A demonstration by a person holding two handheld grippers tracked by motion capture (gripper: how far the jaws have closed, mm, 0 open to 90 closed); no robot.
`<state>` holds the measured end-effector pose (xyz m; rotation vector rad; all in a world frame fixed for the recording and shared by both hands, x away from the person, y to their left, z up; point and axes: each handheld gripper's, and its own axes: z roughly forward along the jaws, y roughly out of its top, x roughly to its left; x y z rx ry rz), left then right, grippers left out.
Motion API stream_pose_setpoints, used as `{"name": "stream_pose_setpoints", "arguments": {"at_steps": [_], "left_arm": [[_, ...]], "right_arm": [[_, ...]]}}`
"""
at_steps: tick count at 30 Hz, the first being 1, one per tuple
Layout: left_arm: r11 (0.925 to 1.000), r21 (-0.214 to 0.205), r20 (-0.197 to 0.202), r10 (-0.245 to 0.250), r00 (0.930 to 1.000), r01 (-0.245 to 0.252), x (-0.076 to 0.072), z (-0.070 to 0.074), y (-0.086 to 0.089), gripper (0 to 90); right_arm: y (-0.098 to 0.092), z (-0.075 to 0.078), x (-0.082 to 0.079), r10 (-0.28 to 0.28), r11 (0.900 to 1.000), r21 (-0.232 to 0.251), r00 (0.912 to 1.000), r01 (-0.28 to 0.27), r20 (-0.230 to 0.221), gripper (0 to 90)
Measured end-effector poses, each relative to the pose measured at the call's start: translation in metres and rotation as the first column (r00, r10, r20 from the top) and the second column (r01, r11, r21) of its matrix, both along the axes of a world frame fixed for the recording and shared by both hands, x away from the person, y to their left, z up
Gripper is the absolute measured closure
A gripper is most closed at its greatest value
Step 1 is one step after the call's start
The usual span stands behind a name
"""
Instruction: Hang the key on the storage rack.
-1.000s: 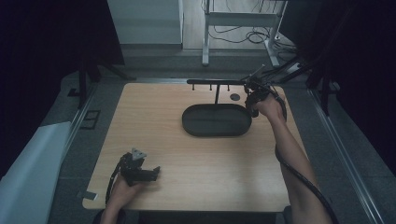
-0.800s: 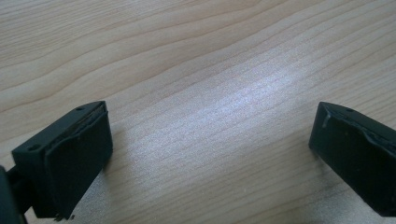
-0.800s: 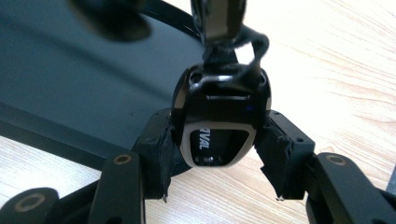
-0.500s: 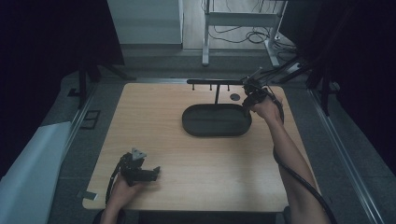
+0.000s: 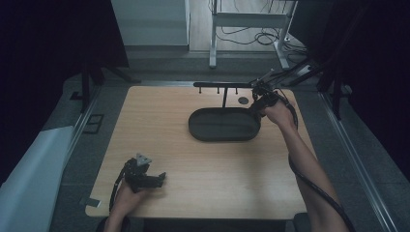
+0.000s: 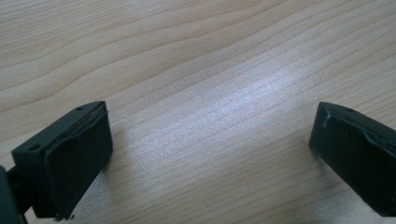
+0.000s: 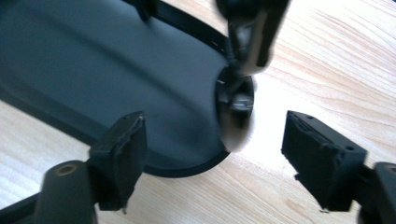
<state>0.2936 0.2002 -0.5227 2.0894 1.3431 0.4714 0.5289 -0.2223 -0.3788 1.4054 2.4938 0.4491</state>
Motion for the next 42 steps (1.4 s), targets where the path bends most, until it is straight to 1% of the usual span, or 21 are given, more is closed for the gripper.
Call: {"name": "stream_pose_setpoints", "arguments": {"at_steps": [1, 2, 5, 6, 8, 10, 21, 23, 25, 28, 30, 34, 35, 38, 41, 42], "left_arm": [[1.0000, 0.000, 0.000, 0.000, 1.0000, 0.000, 0.000, 0.000, 0.000, 0.0], [1.0000, 0.000, 0.000, 0.000, 1.0000, 0.000, 0.000, 0.000, 0.000, 0.0], [1.0000, 0.000, 0.000, 0.000, 1.0000, 0.000, 0.000, 0.000, 0.000, 0.0], [1.0000, 0.000, 0.000, 0.000, 1.0000, 0.000, 0.000, 0.000, 0.000, 0.0], [1.0000, -0.001, 0.000, -0.001, 1.0000, 0.001, 0.000, 0.000, 0.000, 0.0], [1.0000, -0.001, 0.000, 0.000, 1.0000, 0.000, 0.000, 0.000, 0.000, 0.0], [1.0000, 0.000, 0.000, -0.001, 1.0000, 0.001, 0.000, 0.000, 0.000, 0.0], [1.0000, 0.000, 0.000, -0.001, 1.0000, 0.001, 0.000, 0.000, 0.000, 0.0], [1.0000, 0.000, 0.000, -0.001, 1.0000, 0.001, 0.000, 0.000, 0.000, 0.0], [1.0000, 0.000, 0.000, -0.001, 1.0000, 0.001, 0.000, 0.000, 0.000, 0.0], [1.0000, 0.000, 0.000, -0.001, 1.0000, 0.001, 0.000, 0.000, 0.000, 0.0], [1.0000, 0.000, 0.000, -0.001, 1.0000, 0.001, 0.000, 0.000, 0.000, 0.0], [1.0000, 0.000, 0.000, -0.001, 1.0000, 0.001, 0.000, 0.000, 0.000, 0.0], [1.0000, -0.002, 0.001, 0.001, 1.0000, -0.001, 0.000, 0.000, 0.000, 0.0], [1.0000, -0.002, 0.001, 0.001, 1.0000, -0.001, 0.000, 0.000, 0.000, 0.0], [1.0000, -0.002, 0.001, 0.001, 1.0000, -0.001, 0.000, 0.000, 0.000, 0.0]], "right_arm": [[0.000, 0.000, 0.000, 0.000, 1.0000, 0.000, 1.0000, 0.000, 0.000, 19.4], [0.000, 0.000, -0.003, 0.008, 1.0000, -0.004, 1.0000, -0.008, 0.003, 13.4], [-0.001, 0.000, -0.005, 0.021, 0.9998, -0.007, 0.9998, -0.021, 0.000, 12.8], [-0.002, -0.001, -0.007, 0.034, 0.9994, -0.004, 0.9994, -0.034, -0.007, 10.8], [-0.002, -0.001, -0.008, 0.036, 0.9993, -0.002, 0.9993, -0.036, -0.010, 9.6], [-0.003, 0.000, -0.011, 0.050, 0.9987, -0.001, 0.9986, -0.050, -0.015, 8.7], [-0.009, -0.001, -0.020, 0.069, 0.9975, 0.015, 0.9968, -0.069, -0.039, 2.9], [-0.010, -0.001, -0.022, 0.089, 0.9959, 0.020, 0.9955, -0.089, -0.032, 1.1], [-0.011, -0.001, -0.026, 0.100, 0.9947, 0.027, 0.9943, -0.099, -0.037, 0.0], [-0.012, -0.003, -0.032, 0.122, 0.9925, 0.013, 0.9918, -0.122, -0.038, 0.0], [-0.012, -0.003, -0.034, 0.125, 0.9921, 0.011, 0.9914, -0.125, -0.038, 0.0], [-0.015, -0.002, -0.043, 0.138, 0.9904, 0.008, 0.9902, -0.138, -0.019, 0.0], [-0.015, -0.002, -0.043, 0.138, 0.9904, 0.008, 0.9902, -0.138, -0.019, 0.0], [-0.015, -0.003, -0.049, 0.156, 0.9878, 0.001, 0.9878, -0.156, -0.003, 0.0], [-0.015, -0.004, -0.056, 0.173, 0.9849, -0.006, 0.9849, -0.173, 0.006, 0.0], [-0.015, -0.004, -0.056, 0.173, 0.9849, -0.006, 0.9849, -0.173, 0.006, 0.0]]}}
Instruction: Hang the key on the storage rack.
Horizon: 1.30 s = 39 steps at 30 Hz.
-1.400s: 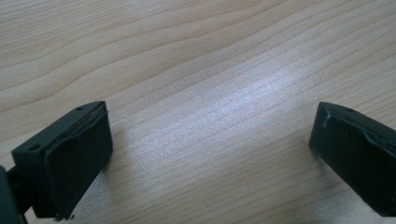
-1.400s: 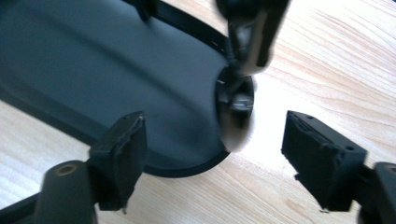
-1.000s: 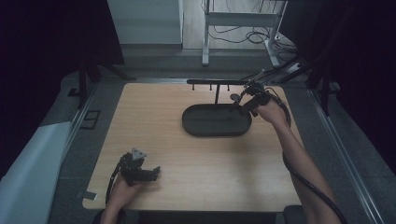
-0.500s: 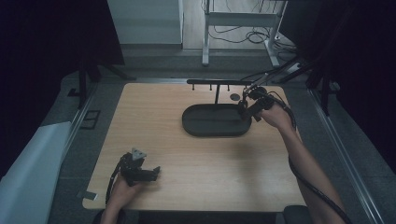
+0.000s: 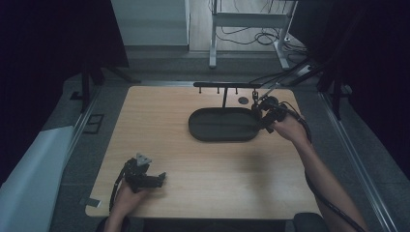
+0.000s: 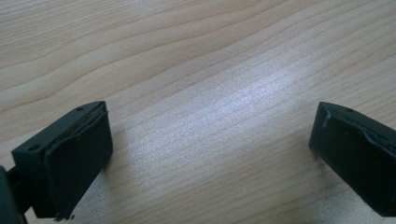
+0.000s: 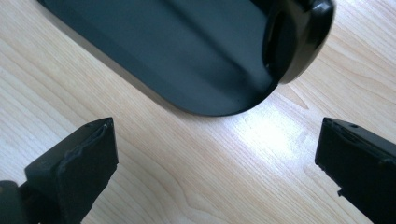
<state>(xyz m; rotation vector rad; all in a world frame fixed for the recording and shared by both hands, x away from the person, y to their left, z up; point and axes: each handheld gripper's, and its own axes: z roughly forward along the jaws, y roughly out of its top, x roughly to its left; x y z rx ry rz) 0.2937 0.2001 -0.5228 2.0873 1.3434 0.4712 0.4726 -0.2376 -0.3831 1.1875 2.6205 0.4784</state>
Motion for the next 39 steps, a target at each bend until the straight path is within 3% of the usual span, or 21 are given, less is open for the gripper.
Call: {"name": "stream_pose_setpoints", "arguments": {"at_steps": [7, 29, 39], "left_arm": [[1.0000, 0.001, -0.002, -0.001, 1.0000, 0.001, 0.000, 0.000, 0.000, 0.0], [1.0000, 0.000, -0.001, 0.000, 1.0000, 0.000, 0.000, 0.000, 0.000, 0.0], [1.0000, 0.001, -0.002, 0.001, 1.0000, -0.001, 0.000, 0.000, 0.000, 0.0]], "right_arm": [[-0.005, -0.004, -0.013, 0.011, 0.9999, -0.007, 0.9998, -0.011, 0.015, 0.0], [-0.035, -0.032, -0.056, 0.006, 0.9989, 0.046, 0.9999, -0.007, 0.013, 0.3], [-0.049, -0.037, -0.076, -0.003, 0.9979, 0.065, 0.9993, 0.001, 0.039, 1.0]]}}
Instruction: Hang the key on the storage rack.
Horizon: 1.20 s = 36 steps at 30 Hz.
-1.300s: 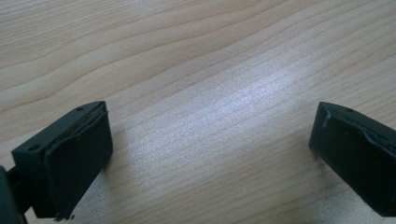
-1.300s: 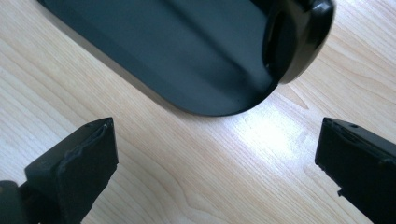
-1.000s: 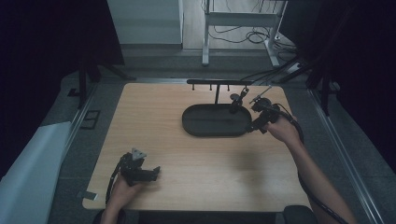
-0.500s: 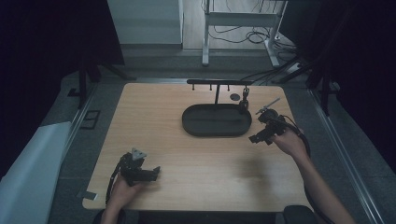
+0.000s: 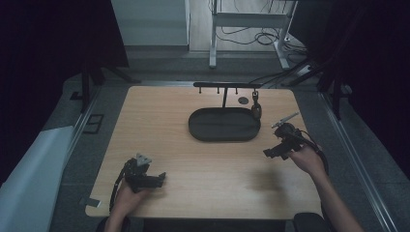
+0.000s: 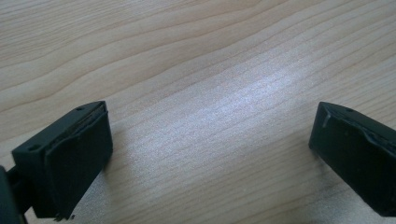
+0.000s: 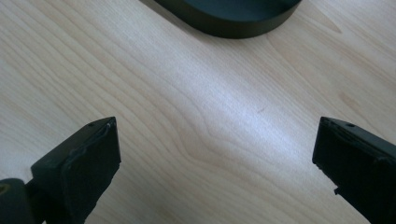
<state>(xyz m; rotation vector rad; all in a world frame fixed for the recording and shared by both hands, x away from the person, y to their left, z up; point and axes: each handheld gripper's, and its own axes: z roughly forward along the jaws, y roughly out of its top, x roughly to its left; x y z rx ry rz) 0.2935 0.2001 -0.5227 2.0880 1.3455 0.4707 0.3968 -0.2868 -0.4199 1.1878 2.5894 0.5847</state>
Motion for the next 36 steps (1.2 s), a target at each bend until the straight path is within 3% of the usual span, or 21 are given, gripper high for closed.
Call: {"name": "stream_pose_setpoints", "arguments": {"at_steps": [16, 36], "left_arm": [[1.0000, 0.000, 0.000, 0.002, 1.0000, -0.002, 0.000, 0.000, 0.000, 0.0], [1.0000, 0.000, 0.000, 0.003, 1.0000, -0.003, 0.000, 0.000, 0.000, 0.0]], "right_arm": [[-0.019, -0.020, -0.034, -0.041, 0.9981, 0.046, 0.9989, 0.040, 0.024, 1.8], [-0.017, -0.069, -0.065, -0.085, 0.9914, 0.102, 0.9959, 0.082, 0.030, 1.8]]}}
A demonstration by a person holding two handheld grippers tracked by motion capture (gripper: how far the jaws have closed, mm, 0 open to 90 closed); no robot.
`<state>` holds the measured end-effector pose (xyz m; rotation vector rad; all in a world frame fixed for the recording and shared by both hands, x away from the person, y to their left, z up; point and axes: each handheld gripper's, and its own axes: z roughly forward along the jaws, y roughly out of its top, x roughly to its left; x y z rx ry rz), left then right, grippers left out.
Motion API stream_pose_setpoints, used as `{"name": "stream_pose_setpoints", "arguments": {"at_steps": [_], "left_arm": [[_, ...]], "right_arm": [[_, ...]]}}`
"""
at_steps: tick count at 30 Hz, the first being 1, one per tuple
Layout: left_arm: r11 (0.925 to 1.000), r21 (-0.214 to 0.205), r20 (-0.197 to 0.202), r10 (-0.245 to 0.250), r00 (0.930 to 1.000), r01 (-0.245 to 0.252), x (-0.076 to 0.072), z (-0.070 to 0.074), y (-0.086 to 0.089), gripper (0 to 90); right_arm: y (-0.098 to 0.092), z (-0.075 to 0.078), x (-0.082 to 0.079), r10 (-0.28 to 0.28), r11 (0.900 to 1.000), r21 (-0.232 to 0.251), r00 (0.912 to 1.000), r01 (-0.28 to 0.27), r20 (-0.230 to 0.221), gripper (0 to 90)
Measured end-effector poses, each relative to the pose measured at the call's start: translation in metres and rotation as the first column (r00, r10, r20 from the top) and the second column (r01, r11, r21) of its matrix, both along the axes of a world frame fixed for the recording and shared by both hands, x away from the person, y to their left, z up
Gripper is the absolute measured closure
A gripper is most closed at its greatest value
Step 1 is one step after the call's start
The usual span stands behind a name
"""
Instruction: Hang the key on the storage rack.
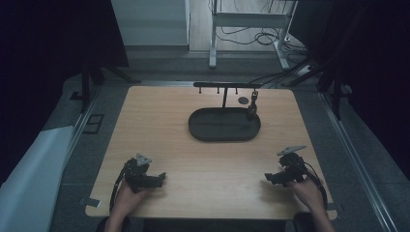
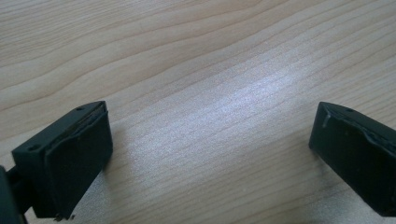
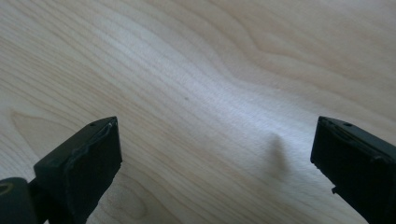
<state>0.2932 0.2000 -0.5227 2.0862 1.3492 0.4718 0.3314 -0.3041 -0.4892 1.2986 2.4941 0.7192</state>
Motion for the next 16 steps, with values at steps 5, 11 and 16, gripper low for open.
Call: {"name": "stream_pose_setpoints", "arguments": {"at_steps": [5, 11, 16], "left_arm": [[1.0000, 0.000, 0.000, 0.000, 1.0000, 0.000, 0.000, 0.000, 0.000, 0.0], [1.0000, 0.000, 0.000, 0.001, 1.0000, -0.001, 0.000, 0.000, 0.000, 0.0], [1.0000, -0.001, 0.001, 0.003, 1.0000, -0.003, 0.000, 0.000, 0.000, 0.0]], "right_arm": [[0.002, -0.010, -0.004, -0.004, 1.0000, -0.003, 0.9998, 0.004, 0.020, 1.5], [0.001, -0.018, -0.007, -0.005, 0.9998, 0.018, 0.9991, 0.005, 0.041, 0.0], [-0.001, -0.019, -0.008, -0.008, 0.9997, 0.022, 0.9987, 0.007, 0.050, 0.0]]}}
